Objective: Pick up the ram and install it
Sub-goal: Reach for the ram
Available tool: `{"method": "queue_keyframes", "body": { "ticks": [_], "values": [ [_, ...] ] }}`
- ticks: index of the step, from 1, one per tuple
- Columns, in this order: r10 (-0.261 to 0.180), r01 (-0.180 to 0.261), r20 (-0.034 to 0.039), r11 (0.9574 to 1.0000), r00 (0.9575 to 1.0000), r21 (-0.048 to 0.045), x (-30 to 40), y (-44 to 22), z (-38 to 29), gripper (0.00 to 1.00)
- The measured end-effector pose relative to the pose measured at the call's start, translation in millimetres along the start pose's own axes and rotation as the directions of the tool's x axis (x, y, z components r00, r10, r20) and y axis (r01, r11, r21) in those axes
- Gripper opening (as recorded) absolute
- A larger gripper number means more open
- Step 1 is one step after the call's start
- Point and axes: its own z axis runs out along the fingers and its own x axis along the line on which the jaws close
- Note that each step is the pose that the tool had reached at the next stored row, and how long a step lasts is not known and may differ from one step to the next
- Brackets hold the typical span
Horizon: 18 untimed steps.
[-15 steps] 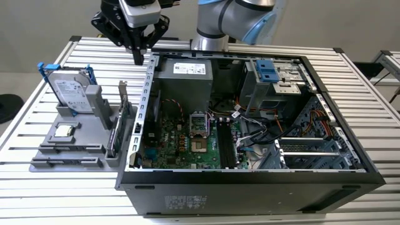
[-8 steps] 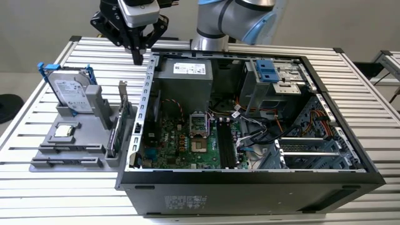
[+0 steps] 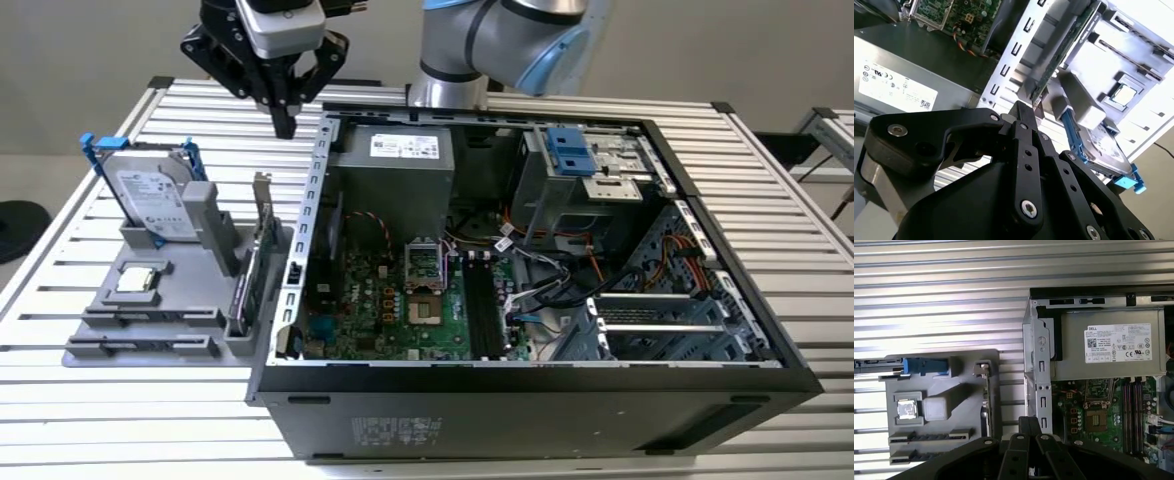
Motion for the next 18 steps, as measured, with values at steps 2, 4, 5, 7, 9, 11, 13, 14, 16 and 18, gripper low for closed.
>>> {"method": "queue_keyframes", "body": {
  "ticks": [2, 4, 5, 7, 9, 11, 13, 14, 16, 18],
  "values": [
    [0.0, 0.0, 0.0, 1.0, 1.0, 0.0, 2.0, -0.1, 0.0, 0.0],
    [0.0, 0.0, 0.0001, 1.0, 1.0, -0.0001, 4.3, -0.3, 0.0, 0.0],
    [0.0, 0.0, 0.0001, 1.0, 1.0, -0.0001, 5.8, -0.4, 0.0, 0.0],
    [0.0, 0.0, 0.0, 1.0, 1.0, -0.0001, 9.2, -0.7, -0.1, 0.0],
    [0.0, 0.0, 0.0001, 1.0, 1.0, -0.0001, 12.6, -0.9, -0.2, 0.0],
    [0.0, 0.0, 0.0, 1.0, 1.0, -0.0001, 15.8, -1.1, -0.2, 0.0],
    [0.0, 0.0, 0.0, 1.0, 1.0, 0.0, 18.8, -1.3, -0.3, 0.0],
    [0.0, 0.0, 0.0, 1.0, 1.0, -0.0001, 20.1, -1.4, -0.3, 0.0],
    [-0.001, 0.001, 0.0, 1.0, 1.0, -0.0001, 22.5, -1.6, -0.3, 0.0],
    [-0.003, 0.003, -0.0001, 1.0, 1.0, -0.0001, 25.3, -1.8, -0.3, 0.0]
  ]
}}
